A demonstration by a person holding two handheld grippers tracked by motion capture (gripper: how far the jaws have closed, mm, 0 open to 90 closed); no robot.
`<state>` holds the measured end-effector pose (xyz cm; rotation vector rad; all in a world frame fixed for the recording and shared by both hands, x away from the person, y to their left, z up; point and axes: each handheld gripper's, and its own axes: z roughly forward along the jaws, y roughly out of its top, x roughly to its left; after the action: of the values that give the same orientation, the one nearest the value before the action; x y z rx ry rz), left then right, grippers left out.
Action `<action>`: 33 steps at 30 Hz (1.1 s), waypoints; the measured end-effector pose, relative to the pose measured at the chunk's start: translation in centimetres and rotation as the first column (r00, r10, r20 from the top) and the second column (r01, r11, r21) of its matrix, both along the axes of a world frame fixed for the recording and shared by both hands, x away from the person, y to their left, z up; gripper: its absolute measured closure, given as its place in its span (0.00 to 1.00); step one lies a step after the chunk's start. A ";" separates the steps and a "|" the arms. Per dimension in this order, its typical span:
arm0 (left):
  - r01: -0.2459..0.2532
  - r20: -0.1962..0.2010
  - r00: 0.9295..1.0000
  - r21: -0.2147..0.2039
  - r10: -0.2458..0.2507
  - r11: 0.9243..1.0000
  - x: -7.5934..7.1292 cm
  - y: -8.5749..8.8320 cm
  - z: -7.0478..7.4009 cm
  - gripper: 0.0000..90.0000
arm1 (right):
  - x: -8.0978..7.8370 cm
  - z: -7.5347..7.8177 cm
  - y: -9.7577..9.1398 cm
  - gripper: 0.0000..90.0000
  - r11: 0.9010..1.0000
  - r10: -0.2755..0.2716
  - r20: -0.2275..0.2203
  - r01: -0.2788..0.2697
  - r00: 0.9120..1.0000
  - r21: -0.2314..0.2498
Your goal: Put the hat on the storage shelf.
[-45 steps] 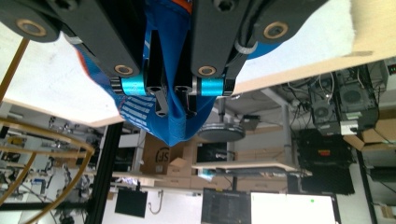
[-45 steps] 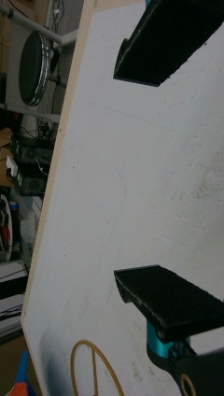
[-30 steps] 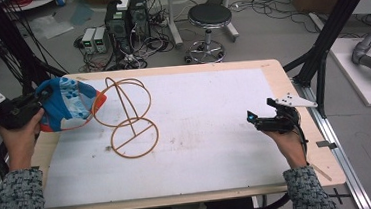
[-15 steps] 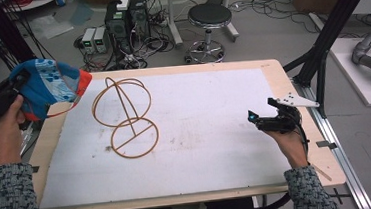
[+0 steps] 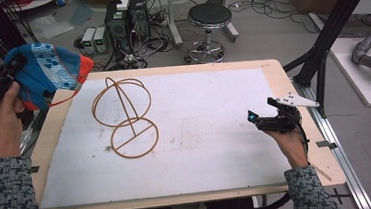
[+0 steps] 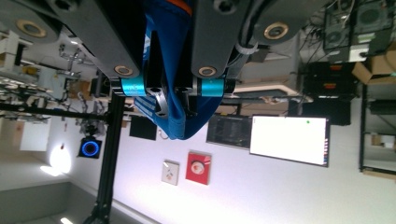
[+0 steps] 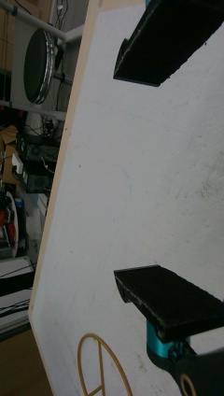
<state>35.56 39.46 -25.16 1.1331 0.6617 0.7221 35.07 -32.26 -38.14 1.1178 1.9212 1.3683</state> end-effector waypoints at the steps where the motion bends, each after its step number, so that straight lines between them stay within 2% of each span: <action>1: 0.009 0.007 1.000 -0.004 -0.009 1.000 0.0 -0.3 0.2 0.97 | 0.0 0.1 0.0 0.06 1.000 0.004 0.006 -0.004 1.000 -0.005; 4: 0.029 0.013 0.999 -0.014 -0.029 0.999 0.1 -1.3 0.9 0.97 | -0.1 0.2 0.1 0.06 1.000 0.006 0.009 -0.006 1.000 -0.006; 11: 0.086 0.018 0.996 0.013 -0.086 0.996 0.4 -3.8 1.9 0.97 | -0.1 0.4 0.1 0.06 1.000 0.007 0.014 -0.007 1.000 -0.003; 15: 0.122 0.026 0.992 0.033 -0.123 0.992 0.5 -5.2 2.3 0.97 | -0.2 0.5 0.0 0.06 1.000 0.005 0.012 -0.005 1.000 0.002; 19: 0.150 0.011 0.988 0.064 -0.151 0.987 0.7 -6.5 2.3 0.97 | -0.2 0.7 0.0 0.06 1.000 0.006 0.023 -0.006 1.000 -0.002; 26: 0.196 0.004 0.980 0.075 -0.197 0.978 0.9 -8.3 2.3 0.97 | -0.1 0.7 0.1 0.06 1.000 0.009 0.027 -0.009 1.000 -0.006; 33: 0.223 -0.018 0.975 0.097 -0.222 0.970 0.9 -9.3 2.0 0.97 | -0.1 0.8 0.1 0.06 1.000 0.009 0.028 -0.009 1.000 -0.004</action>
<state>36.51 30.16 -23.12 1.2784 0.4990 0.5638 34.94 -32.14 -37.35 1.0832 1.9103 1.3775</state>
